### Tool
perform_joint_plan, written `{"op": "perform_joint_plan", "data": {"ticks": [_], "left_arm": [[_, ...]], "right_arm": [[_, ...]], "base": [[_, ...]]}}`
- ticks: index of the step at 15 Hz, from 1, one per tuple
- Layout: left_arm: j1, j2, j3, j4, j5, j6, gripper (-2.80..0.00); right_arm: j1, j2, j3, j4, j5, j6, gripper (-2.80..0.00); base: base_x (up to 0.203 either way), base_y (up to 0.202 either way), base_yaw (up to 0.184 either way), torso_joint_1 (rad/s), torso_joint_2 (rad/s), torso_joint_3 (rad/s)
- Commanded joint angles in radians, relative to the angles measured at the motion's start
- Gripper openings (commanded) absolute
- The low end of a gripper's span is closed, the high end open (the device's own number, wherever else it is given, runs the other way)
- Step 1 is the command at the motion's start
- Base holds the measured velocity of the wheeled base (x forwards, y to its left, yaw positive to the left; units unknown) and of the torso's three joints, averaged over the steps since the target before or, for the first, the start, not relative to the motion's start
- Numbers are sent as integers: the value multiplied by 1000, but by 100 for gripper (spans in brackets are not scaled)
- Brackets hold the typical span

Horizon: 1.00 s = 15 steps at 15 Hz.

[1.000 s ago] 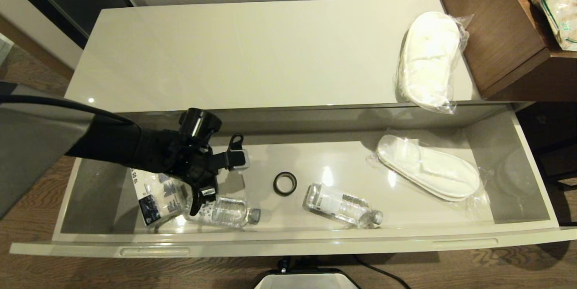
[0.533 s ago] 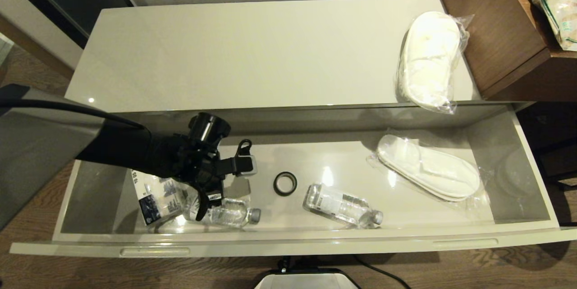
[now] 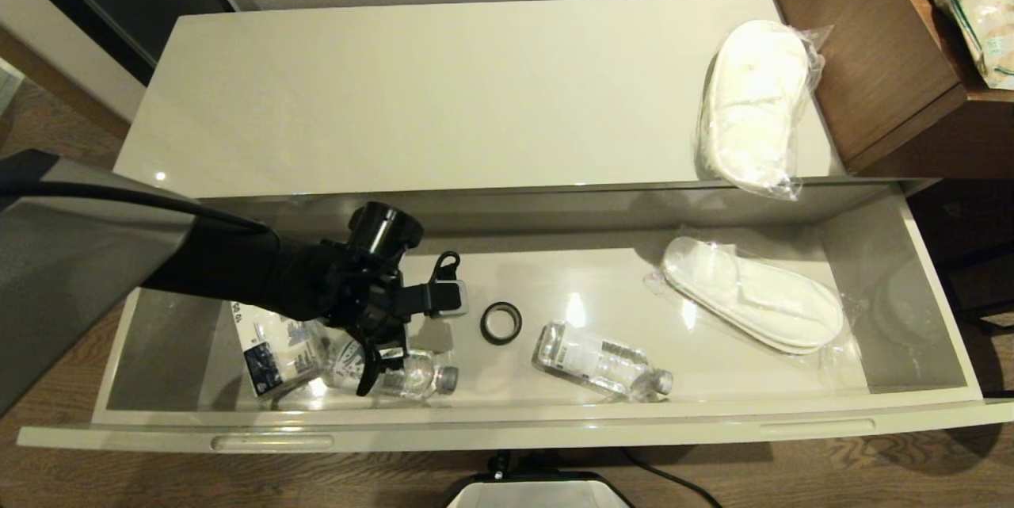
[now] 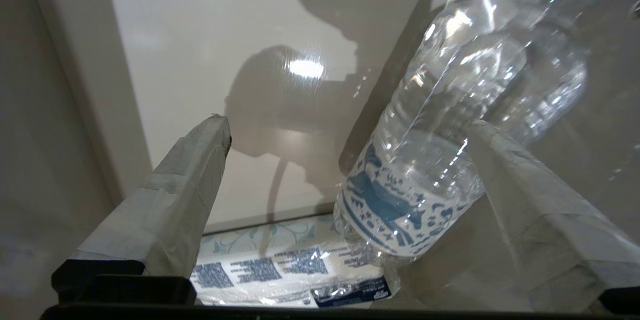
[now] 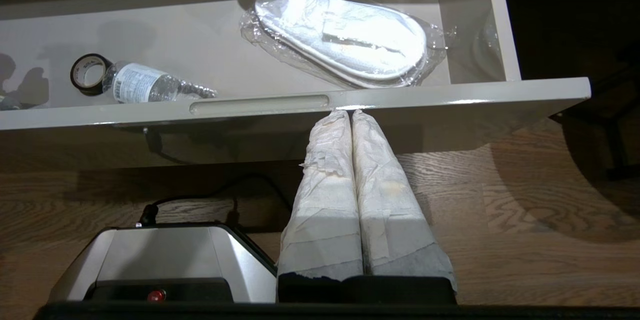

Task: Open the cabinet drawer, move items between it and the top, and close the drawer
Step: Take out the mineral water from the drawer

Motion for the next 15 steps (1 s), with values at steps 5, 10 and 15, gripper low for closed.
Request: {"op": "perform_joint_plan", "data": {"ticks": [5, 10, 15], "left_arm": [[-22, 1, 2, 6, -14, 14, 0], [-21, -8, 36, 8, -61, 97, 0], [27, -58, 89, 13, -90, 174, 0]], "right_arm": [[0, -16, 3, 0, 0, 0, -280], [0, -16, 3, 0, 0, 0, -280], [0, -16, 3, 0, 0, 0, -280]], "base": [[0, 0, 0, 0, 0, 0], [0, 0, 0, 0, 0, 0], [0, 0, 0, 0, 0, 0]]}}
